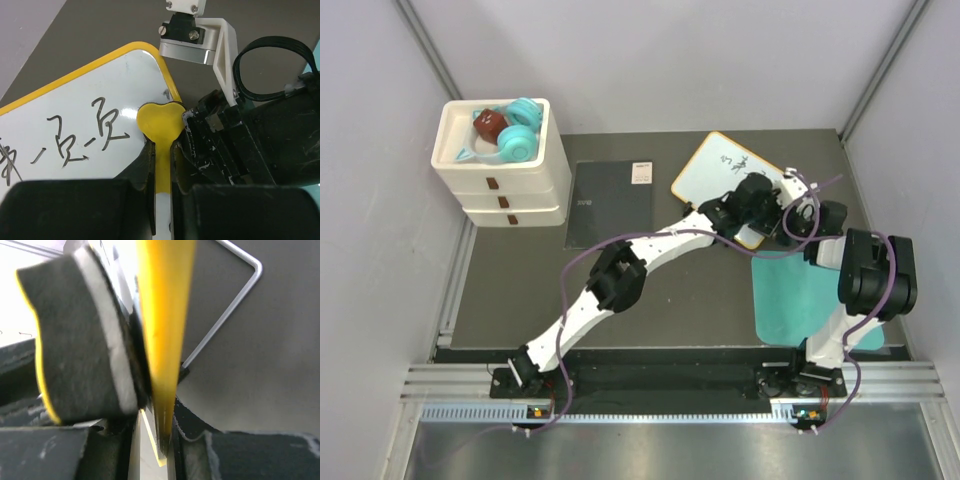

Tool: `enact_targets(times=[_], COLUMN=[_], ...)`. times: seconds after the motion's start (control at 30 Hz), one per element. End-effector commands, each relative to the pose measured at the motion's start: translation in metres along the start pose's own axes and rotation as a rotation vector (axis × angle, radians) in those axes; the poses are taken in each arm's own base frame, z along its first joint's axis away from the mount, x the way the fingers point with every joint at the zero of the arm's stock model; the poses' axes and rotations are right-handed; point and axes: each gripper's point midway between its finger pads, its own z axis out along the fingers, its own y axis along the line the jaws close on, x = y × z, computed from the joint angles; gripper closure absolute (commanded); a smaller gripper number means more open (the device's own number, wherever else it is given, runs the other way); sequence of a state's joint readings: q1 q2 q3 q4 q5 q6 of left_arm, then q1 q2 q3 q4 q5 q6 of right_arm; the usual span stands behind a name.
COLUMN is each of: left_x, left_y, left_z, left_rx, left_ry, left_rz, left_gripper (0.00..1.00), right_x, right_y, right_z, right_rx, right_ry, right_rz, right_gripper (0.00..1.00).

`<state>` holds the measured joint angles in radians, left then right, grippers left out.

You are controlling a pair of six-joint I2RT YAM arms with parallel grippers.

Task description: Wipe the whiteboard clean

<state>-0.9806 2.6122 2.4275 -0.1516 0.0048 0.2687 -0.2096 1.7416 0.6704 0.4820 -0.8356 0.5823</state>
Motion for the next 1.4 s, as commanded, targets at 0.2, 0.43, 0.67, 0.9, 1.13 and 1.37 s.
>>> enact_targets(times=[0.2,0.43,0.67,0.9,1.13,1.37], left_x=[0.053,0.057,0.064,0.054,0.016,-0.023], left_y=[0.046,0.115,0.171,0.198,0.182,0.138], left_z=[-0.002,-0.028,-0.048,-0.059,-0.043,-0.034], left_rx=[-0.179,-0.307,-0.371,-0.419,-0.276,-0.127], left_ry=[0.142,0.148,0.116,0.073,-0.050,-0.133], left_rz=[0.052,-0.085,-0.284,-0.327,-0.375,-0.315], left_gripper=[1.00,1.00,1.00,1.00,0.95,1.00], right_x=[0.056,0.077,0.087,0.093,0.095,0.096], right_y=[-0.025,-0.024,-0.021,-0.008,-0.005,0.005], right_z=[-0.006,-0.016,-0.025,-0.022,-0.018,-0.020], right_rx=[0.175,0.185,0.188,0.147,0.144,0.129], right_ry=[0.144,0.175,0.173,0.190,0.211,0.184], right_rz=[0.079,0.075,0.051,0.005,-0.026,-0.089], right_gripper=[1.00,1.00,1.00,1.00,1.00,1.00])
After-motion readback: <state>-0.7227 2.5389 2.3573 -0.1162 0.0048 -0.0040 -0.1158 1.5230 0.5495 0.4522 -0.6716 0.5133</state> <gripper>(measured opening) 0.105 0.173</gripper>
